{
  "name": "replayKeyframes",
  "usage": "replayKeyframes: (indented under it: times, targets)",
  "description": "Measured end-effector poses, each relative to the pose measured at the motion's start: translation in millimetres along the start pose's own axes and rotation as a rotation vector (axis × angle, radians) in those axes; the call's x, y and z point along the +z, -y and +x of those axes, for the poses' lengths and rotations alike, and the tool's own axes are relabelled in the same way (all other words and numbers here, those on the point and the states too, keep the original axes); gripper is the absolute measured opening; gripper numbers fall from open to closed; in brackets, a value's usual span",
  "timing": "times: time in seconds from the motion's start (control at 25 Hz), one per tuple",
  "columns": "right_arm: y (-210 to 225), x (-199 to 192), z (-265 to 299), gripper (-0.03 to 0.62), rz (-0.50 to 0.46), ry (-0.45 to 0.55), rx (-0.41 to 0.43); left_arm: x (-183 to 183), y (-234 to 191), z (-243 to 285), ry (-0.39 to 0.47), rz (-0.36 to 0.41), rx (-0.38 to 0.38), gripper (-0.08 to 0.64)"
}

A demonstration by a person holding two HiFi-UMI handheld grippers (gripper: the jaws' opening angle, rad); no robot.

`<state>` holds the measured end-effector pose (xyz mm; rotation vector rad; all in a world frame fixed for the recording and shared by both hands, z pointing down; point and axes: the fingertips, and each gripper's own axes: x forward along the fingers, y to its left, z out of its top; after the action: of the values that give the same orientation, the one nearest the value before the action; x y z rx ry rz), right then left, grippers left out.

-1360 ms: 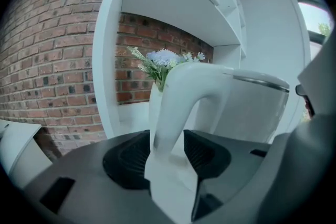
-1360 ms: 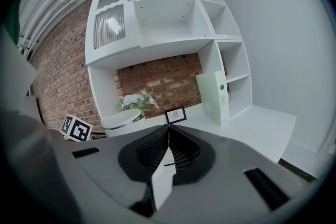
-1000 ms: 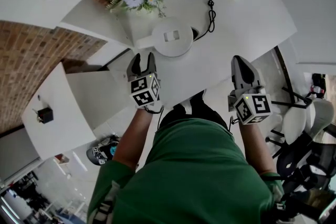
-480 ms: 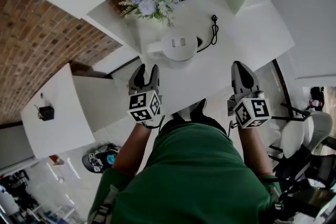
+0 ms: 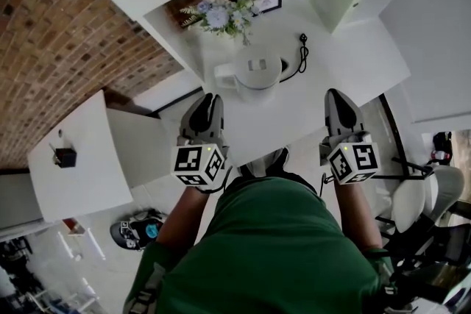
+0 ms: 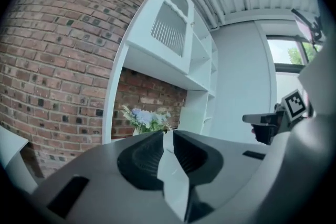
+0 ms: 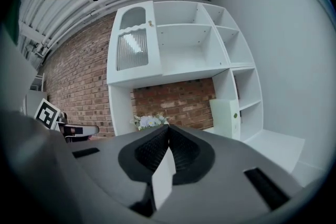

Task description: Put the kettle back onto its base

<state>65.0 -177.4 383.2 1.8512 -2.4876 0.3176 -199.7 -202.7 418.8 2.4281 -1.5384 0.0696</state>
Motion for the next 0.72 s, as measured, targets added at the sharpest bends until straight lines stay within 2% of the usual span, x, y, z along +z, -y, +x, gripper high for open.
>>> replayKeyframes:
  times: [0.32, 0.48, 0.72]
  targets:
    - [-10.4, 27.9, -12.0, 0.021, -0.058, 0.069, 0.012, 55.3, 27.8, -19.2, 0.114, -0.042, -0.127, 0.057]
    - [-12.2, 33.7, -17.2, 0.021, -0.066, 0.088, 0.009, 68.2, 31.4, -21.3, 0.144, -0.023, -0.141, 0.057]
    - [-13.3, 39.9, -21.1, 0.021, -0.077, 0.108, 0.017, 68.8, 33.8, -19.4, 0.139, -0.003, -0.141, 0.057]
